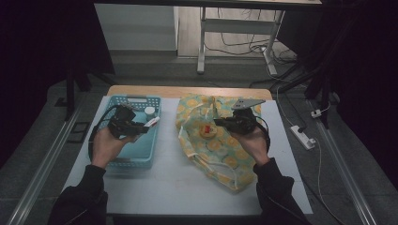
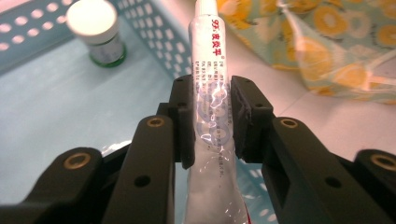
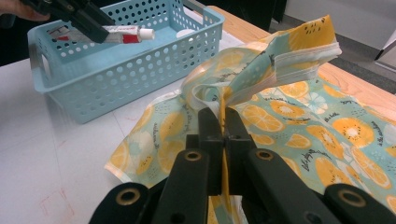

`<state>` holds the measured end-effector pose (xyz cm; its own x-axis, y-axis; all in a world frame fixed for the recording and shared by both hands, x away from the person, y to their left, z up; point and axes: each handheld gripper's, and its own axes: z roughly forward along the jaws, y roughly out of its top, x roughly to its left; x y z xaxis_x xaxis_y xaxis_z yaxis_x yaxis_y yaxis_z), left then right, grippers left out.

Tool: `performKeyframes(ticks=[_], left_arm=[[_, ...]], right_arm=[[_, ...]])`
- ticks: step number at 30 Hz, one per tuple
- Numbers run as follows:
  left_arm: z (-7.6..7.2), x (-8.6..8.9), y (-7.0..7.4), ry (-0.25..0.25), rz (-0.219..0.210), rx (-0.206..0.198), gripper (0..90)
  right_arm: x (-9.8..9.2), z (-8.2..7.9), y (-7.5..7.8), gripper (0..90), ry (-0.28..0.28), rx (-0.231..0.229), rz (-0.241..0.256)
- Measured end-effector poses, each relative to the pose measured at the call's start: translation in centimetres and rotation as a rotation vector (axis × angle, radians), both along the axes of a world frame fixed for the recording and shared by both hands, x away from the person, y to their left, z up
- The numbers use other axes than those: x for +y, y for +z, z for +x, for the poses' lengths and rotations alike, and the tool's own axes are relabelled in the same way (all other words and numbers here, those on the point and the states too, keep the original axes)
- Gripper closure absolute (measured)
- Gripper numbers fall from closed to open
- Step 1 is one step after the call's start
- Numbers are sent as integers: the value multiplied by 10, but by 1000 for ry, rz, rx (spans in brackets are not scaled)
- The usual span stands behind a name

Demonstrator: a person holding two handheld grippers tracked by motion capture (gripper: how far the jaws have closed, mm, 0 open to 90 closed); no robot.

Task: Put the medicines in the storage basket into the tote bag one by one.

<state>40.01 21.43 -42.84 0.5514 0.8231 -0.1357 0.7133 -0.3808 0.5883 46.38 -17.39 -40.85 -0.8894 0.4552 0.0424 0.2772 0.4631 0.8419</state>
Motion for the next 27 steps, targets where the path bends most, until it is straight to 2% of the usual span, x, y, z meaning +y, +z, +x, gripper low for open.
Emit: performKeyframes(ticks=[6, 15, 27], left_arm=[[-5, -19, 4, -54, -6, -15, 713], [-6, -50, 4, -146, -29, -12, 713], [3, -93, 3, -235, -24, -21, 713]], right_arm=[[0, -1, 1, 897, -1, -4, 4], [-1, -1, 2, 897, -2, -7, 9], [0, -2, 2, 897, -2, -9, 9]])
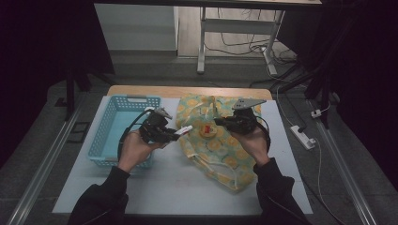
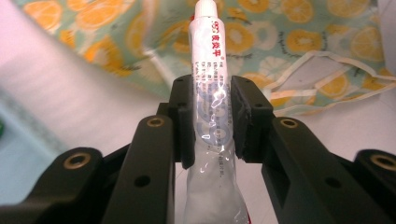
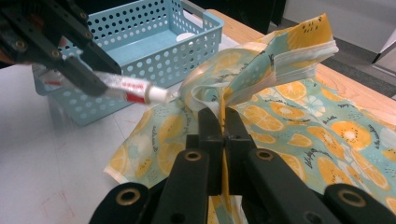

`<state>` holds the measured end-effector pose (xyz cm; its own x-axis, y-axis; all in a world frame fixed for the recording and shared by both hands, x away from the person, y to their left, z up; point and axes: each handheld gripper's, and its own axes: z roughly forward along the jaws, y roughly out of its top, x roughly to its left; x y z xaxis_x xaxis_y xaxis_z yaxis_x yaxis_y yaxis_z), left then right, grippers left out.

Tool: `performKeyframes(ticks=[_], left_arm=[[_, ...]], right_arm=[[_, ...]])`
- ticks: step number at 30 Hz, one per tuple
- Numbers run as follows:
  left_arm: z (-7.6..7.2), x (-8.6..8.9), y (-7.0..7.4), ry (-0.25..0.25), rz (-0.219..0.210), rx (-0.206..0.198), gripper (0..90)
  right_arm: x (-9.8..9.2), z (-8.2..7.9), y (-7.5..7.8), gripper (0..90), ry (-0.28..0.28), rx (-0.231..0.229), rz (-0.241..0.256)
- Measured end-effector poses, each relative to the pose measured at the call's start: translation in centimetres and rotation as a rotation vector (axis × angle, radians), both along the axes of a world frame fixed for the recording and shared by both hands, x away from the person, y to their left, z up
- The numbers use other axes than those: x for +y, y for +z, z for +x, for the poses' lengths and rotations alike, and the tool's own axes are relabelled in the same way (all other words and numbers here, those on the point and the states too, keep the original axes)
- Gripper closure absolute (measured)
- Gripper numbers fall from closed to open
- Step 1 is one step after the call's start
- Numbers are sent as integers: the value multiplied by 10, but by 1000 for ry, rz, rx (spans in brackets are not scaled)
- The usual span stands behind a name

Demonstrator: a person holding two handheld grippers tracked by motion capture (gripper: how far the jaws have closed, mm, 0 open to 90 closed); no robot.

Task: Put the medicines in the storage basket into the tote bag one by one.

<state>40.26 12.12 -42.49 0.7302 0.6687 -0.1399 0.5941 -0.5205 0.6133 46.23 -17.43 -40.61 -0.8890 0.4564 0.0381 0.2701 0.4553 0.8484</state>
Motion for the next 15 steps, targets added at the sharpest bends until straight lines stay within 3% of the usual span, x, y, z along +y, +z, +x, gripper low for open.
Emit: performKeyframes(ticks=[15], left_arm=[[18, -41, -10, -54, -3, 1, 713]], right_arm=[[1, -1, 1, 897, 3, -6, 3]])
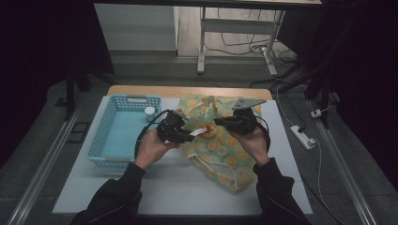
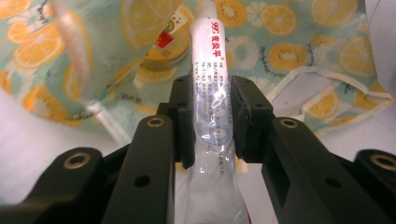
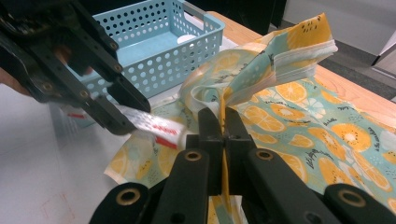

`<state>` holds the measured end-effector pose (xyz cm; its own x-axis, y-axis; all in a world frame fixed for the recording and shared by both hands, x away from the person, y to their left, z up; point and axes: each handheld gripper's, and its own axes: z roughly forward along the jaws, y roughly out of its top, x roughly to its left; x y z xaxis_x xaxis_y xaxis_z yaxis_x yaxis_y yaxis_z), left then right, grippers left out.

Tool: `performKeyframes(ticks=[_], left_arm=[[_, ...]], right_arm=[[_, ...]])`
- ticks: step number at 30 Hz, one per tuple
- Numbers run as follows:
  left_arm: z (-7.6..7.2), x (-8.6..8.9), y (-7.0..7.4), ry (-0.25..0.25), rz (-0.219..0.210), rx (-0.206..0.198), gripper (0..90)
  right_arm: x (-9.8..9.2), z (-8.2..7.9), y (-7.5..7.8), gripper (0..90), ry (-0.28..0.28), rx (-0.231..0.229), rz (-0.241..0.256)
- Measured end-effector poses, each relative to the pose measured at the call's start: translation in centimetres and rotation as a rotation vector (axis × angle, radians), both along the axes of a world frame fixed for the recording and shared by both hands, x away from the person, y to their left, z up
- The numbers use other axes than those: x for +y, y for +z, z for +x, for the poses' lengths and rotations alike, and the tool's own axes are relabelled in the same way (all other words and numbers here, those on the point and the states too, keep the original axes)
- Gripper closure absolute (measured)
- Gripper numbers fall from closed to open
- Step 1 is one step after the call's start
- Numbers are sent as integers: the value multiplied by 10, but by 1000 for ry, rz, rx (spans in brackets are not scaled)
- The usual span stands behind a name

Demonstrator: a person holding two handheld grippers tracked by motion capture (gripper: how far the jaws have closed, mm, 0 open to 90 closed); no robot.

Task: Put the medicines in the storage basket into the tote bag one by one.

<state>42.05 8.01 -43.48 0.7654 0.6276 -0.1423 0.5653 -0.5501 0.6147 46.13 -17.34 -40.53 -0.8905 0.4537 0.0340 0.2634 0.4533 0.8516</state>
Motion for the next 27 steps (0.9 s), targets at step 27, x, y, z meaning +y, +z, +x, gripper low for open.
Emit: performKeyframes(ticks=[27], left_arm=[[40, -46, -26, 13, -27, -31, 715]], right_arm=[[4, -1, -1, 897, 6, -6, -6]])
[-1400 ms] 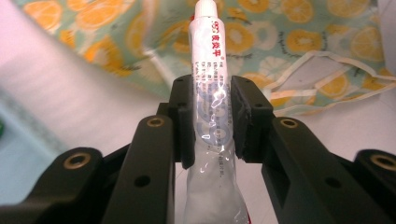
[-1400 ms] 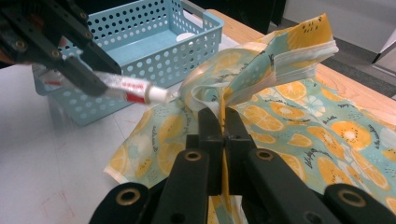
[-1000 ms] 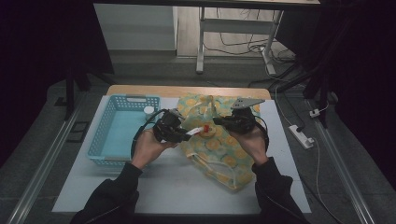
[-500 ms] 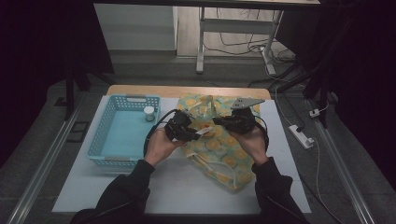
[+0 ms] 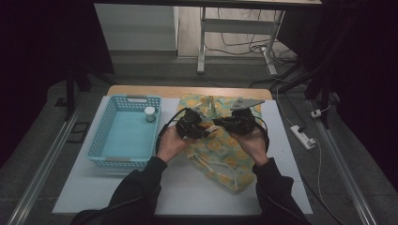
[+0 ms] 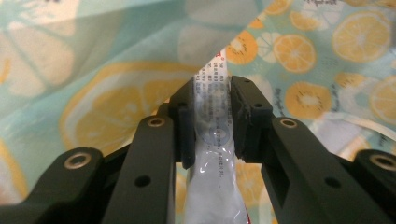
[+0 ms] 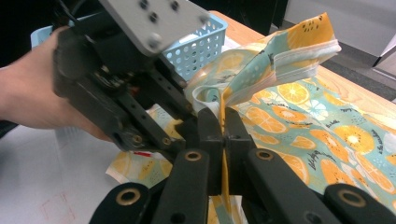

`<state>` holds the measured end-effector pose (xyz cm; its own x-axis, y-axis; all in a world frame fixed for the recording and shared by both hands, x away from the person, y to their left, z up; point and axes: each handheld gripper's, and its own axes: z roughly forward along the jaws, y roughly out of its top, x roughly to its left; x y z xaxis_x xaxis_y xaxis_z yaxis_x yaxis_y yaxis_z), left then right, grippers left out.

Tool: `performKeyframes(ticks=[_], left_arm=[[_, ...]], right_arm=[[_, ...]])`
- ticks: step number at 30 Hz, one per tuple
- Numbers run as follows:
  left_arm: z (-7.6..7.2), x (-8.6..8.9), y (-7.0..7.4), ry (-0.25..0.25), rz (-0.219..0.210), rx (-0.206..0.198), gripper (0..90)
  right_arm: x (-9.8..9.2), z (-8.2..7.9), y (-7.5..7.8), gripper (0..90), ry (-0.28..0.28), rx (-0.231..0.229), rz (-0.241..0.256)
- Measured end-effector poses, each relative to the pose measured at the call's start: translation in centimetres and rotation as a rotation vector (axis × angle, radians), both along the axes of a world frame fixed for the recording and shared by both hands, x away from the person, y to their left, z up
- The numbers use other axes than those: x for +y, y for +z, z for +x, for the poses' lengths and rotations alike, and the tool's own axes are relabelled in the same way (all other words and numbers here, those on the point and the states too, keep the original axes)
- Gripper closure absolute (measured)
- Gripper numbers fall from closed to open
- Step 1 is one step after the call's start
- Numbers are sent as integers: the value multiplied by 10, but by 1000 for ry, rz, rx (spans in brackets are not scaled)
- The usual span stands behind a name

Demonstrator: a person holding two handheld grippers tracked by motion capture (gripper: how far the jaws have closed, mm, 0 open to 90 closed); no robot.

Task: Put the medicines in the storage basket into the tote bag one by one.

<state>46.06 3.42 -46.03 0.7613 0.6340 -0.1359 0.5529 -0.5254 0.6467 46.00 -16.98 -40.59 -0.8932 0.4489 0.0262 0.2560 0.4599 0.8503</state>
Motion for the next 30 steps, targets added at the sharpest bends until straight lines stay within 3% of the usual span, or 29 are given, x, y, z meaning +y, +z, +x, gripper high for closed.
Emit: performKeyframes(ticks=[10, 20, 26, 30], left_arm=[[18, -10, -10, 58, 5, -25, 714], [32, -18, -24, 98, 26, -22, 713], [39, -19, -31, 117, 12, -24, 705], [37, -17, -28, 120, -6, -39, 567]], right_arm=[[2, 0, -1, 897, 0, 1, -5], [3, 0, -2, 897, -9, -5, -16], [4, 1, -3, 897, -18, 0, -18], [3, 1, -3, 897, -20, 2, -14]])
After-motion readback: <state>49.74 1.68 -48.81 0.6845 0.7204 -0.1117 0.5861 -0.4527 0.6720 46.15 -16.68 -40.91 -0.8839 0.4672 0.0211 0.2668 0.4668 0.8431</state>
